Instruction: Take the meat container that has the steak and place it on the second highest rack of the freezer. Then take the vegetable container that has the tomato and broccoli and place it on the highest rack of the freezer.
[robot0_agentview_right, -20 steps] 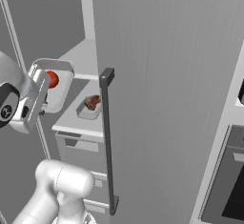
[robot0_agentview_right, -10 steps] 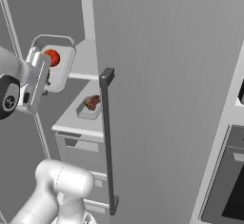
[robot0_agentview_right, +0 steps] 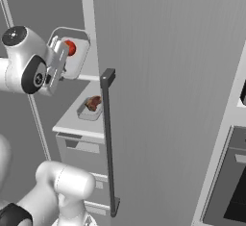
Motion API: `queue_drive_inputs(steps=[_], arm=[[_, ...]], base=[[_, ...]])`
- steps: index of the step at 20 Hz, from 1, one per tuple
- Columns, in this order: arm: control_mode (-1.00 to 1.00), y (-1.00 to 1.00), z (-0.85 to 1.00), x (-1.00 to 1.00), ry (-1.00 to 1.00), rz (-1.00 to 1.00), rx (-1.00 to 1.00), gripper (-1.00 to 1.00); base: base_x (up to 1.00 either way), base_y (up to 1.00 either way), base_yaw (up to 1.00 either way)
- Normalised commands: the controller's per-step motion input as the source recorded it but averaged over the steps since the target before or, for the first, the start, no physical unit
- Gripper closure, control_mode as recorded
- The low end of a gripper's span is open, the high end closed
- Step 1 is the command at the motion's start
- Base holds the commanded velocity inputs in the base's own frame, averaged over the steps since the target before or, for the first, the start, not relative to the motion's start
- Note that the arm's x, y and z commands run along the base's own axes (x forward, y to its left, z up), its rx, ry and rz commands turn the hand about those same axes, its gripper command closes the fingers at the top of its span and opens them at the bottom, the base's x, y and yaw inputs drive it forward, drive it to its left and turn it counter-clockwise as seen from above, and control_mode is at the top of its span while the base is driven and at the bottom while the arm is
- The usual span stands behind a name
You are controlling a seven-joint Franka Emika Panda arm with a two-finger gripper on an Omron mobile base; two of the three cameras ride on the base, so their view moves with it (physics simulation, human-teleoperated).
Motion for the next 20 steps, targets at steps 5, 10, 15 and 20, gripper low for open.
queue_drive_inputs(steps=[5,10,15,20], arm=[[-1.0,-0.1,0.0,0.84,0.1,0.0,0.02,1.0],[-1.0,0.0,-0.05,0.64,0.01,0.0,0.0,1.0],[-1.0,0.0,-0.22,0.43,0.0,0.0,-0.03,1.0],[-1.0,0.0,-0.24,0.28,-0.02,0.0,-0.07,1.0]], base=[[0.0,0.0,0.0],[0.0,0.0,0.0],[0.0,0.0,0.0],[0.0,0.0,0.0]])
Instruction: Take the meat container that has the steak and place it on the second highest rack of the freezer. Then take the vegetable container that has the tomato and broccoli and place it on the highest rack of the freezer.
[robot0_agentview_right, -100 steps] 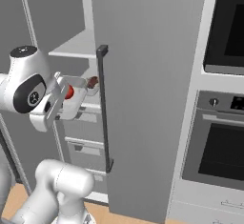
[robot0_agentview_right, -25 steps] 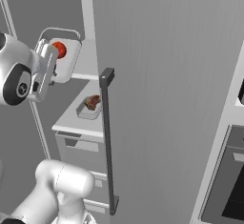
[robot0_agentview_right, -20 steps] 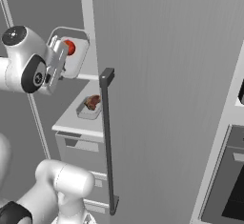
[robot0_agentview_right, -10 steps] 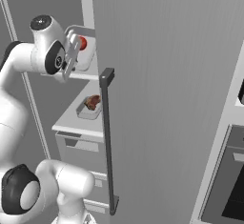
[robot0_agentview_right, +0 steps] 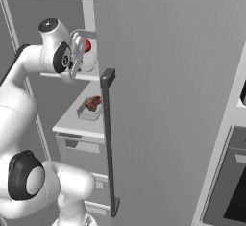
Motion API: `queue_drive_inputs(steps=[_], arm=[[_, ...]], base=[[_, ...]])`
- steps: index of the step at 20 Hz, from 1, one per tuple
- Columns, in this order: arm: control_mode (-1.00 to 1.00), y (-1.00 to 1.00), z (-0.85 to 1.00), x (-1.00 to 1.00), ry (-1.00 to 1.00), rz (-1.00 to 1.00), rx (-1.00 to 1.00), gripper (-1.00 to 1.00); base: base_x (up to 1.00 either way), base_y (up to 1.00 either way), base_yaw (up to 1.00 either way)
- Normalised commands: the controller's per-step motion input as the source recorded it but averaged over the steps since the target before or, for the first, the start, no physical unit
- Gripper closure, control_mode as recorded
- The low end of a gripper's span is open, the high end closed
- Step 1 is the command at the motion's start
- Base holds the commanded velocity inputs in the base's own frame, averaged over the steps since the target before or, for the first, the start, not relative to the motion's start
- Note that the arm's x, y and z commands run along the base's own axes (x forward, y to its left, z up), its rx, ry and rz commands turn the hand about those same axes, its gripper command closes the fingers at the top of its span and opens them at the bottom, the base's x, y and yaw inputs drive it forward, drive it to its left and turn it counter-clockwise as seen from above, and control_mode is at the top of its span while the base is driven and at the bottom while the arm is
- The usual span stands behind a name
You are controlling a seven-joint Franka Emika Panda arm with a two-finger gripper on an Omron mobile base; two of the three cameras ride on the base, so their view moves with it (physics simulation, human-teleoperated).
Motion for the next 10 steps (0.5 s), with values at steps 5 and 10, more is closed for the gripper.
queue_drive_inputs(steps=[5,10], arm=[[-1.0,0.0,-0.26,0.41,-0.01,0.01,-0.04,1.0],[-1.0,0.0,-0.02,0.6,0.0,0.0,0.0,1.0]], base=[[0.0,0.0,0.0],[0.0,0.0,0.0]])
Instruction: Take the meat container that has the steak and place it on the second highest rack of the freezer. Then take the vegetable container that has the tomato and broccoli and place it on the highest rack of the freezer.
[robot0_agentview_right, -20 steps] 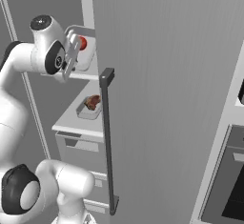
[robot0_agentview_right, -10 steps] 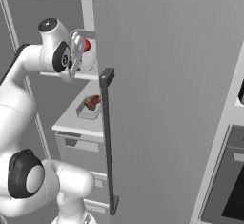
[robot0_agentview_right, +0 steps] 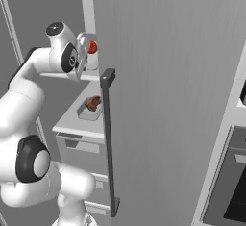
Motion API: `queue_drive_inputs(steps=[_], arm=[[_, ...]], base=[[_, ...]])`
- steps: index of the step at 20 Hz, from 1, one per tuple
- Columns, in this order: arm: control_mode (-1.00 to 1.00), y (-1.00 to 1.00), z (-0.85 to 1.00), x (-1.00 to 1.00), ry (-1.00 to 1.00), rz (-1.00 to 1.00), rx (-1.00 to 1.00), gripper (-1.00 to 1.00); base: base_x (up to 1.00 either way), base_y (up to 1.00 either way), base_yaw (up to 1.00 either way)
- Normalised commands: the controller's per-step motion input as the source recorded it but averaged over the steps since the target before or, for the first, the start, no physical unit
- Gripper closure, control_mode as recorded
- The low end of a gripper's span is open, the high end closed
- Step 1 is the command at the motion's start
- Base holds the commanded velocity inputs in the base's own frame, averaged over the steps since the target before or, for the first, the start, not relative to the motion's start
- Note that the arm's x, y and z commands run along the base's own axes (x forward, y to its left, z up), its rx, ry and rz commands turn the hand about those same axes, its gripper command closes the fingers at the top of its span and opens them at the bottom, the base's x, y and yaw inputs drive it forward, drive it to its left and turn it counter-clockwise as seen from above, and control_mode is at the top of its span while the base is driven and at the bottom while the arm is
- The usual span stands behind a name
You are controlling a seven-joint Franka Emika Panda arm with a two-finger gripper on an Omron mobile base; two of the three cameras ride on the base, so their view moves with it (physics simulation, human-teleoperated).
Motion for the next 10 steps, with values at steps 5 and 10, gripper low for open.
queue_drive_inputs(steps=[5,10], arm=[[-1.0,0.0,0.0,0.5,0.0,0.0,0.0,1.0],[-1.0,0.0,-0.01,0.15,0.0,0.0,0.0,1.0]], base=[[0.0,0.0,0.0],[0.0,0.0,0.0]])
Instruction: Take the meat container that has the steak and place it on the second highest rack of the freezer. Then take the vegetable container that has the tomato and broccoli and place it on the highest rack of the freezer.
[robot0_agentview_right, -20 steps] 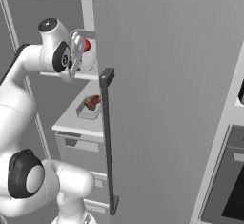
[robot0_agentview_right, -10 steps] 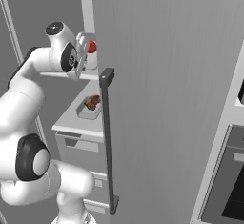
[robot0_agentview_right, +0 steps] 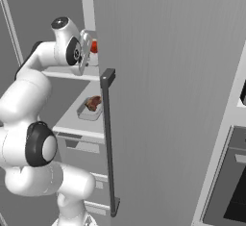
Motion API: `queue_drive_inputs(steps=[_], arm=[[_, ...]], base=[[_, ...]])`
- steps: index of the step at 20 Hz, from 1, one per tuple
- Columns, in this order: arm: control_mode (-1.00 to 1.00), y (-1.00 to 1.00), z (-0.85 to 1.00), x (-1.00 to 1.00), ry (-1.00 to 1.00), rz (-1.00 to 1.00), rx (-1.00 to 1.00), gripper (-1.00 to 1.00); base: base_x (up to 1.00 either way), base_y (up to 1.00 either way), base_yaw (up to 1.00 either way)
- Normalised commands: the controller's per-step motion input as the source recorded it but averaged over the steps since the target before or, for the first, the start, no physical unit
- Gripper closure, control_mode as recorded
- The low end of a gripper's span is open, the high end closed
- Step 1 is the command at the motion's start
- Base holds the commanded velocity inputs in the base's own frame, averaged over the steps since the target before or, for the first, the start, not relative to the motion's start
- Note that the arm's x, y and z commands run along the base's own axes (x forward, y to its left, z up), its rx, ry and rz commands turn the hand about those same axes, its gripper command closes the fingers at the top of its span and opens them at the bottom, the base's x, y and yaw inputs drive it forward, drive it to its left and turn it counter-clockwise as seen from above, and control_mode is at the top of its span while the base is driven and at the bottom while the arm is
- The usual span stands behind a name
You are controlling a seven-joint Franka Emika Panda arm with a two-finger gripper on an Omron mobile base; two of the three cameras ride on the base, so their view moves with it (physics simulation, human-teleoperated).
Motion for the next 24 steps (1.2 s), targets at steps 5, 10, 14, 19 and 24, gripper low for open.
queue_drive_inputs(steps=[5,10,14,19,24], arm=[[-1.0,0.0,0.0,0.0,0.0,0.0,0.0,1.0],[-1.0,0.0,0.0,0.0,0.0,0.0,0.0,-1.0],[-1.0,0.0,0.0,0.0,0.0,0.0,0.0,-1.0],[-1.0,0.0,0.01,-0.15,-0.03,0.0,0.0,-1.0],[-1.0,0.0,0.03,-0.41,-0.25,0.0,0.0,-1.0]], base=[[0.0,0.0,0.0],[0.0,0.0,0.0],[0.0,0.0,0.0],[0.0,0.0,0.0],[0.0,0.0,0.0]])
